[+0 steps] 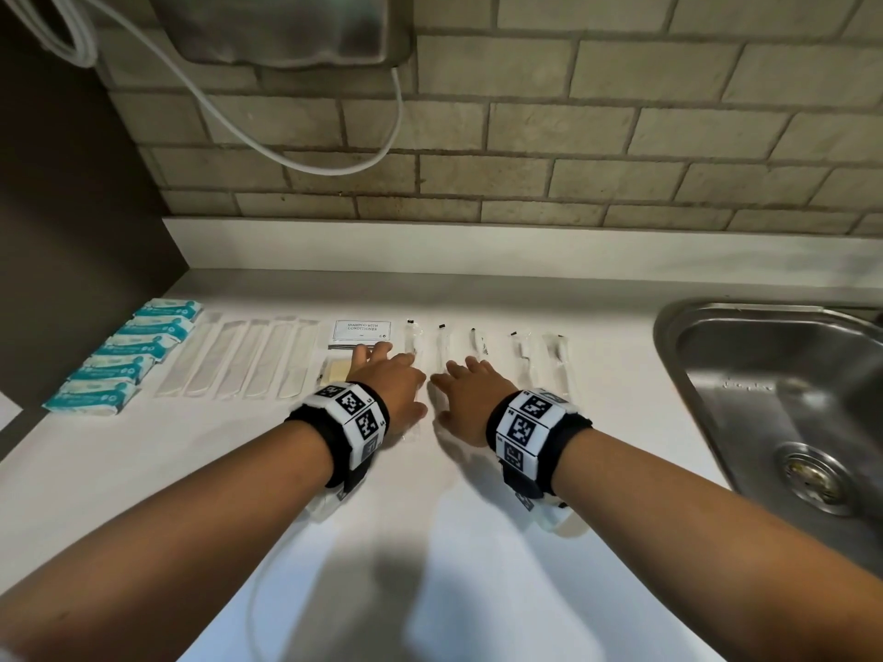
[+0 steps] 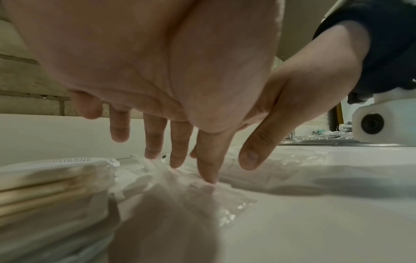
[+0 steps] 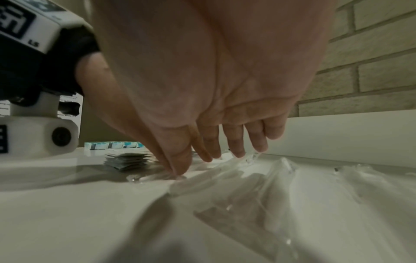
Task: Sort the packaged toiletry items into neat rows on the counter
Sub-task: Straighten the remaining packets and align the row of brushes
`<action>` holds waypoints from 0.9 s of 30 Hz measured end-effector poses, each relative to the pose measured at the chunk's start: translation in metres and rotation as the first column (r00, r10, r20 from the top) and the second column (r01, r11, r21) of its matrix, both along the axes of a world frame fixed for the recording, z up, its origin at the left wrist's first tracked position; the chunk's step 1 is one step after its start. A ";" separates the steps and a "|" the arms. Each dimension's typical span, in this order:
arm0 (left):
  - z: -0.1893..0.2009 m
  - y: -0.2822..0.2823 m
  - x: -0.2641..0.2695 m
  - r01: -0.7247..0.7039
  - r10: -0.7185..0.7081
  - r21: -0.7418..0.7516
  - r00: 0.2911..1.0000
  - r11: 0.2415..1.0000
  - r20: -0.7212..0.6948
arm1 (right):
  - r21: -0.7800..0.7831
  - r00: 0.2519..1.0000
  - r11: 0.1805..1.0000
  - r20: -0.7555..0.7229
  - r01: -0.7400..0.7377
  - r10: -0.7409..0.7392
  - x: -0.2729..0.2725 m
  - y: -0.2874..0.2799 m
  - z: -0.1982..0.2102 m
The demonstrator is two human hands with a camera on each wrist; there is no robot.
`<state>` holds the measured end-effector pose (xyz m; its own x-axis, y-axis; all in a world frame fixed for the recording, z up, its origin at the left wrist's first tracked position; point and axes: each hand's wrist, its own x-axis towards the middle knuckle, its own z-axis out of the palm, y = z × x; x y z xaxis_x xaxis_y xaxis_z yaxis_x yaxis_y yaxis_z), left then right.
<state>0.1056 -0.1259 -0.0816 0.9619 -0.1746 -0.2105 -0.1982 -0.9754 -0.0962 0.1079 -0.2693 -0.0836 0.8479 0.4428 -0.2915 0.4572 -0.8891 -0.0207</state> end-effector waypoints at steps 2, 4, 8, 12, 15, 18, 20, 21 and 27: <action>0.001 0.000 0.001 -0.001 0.001 0.002 1.000 1.000 -0.008 | -0.033 1.000 0.999 -0.012 0.000 0.000 0.001 0.001 -0.001; 0.000 0.000 0.002 0.001 -0.001 0.005 1.000 1.000 -0.013 | -0.048 1.000 0.999 -0.018 0.006 -0.007 0.000 0.001 -0.002; -0.001 -0.001 0.002 0.004 -0.004 0.002 1.000 1.000 -0.007 | -0.046 1.000 0.999 -0.015 0.022 -0.023 -0.002 0.000 -0.001; -0.001 0.000 0.004 -0.001 0.001 0.000 1.000 1.000 -0.007 | -0.041 0.999 0.999 -0.026 0.034 -0.035 -0.002 -0.001 0.000; -0.001 0.000 0.004 -0.002 0.002 -0.003 1.000 1.000 -0.001 | -0.039 0.999 0.999 -0.033 0.035 -0.036 -0.002 0.000 0.000; 0.001 -0.001 0.003 0.001 -0.001 -0.010 1.000 1.000 0.006 | -0.042 0.999 0.999 -0.024 0.034 -0.035 -0.002 0.000 0.002; 0.003 -0.002 0.002 0.004 -0.004 -0.013 1.000 1.000 0.013 | -0.042 0.999 0.999 -0.015 0.028 -0.028 -0.003 0.000 0.003; 0.003 -0.002 0.002 0.005 -0.005 -0.013 1.000 1.000 0.012 | -0.042 1.000 0.999 -0.013 0.025 -0.026 -0.003 0.000 0.004; 0.010 -0.006 -0.002 0.011 -0.010 -0.029 0.999 1.000 0.031 | 0.000 1.000 1.000 0.001 0.020 -0.020 -0.003 -0.006 0.010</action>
<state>0.1035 -0.1324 -0.0715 0.9659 -0.1903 -0.1757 -0.2057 -0.9758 -0.0739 0.1051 -0.2750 -0.0738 0.8569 0.4261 -0.2900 0.4396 -0.8980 -0.0205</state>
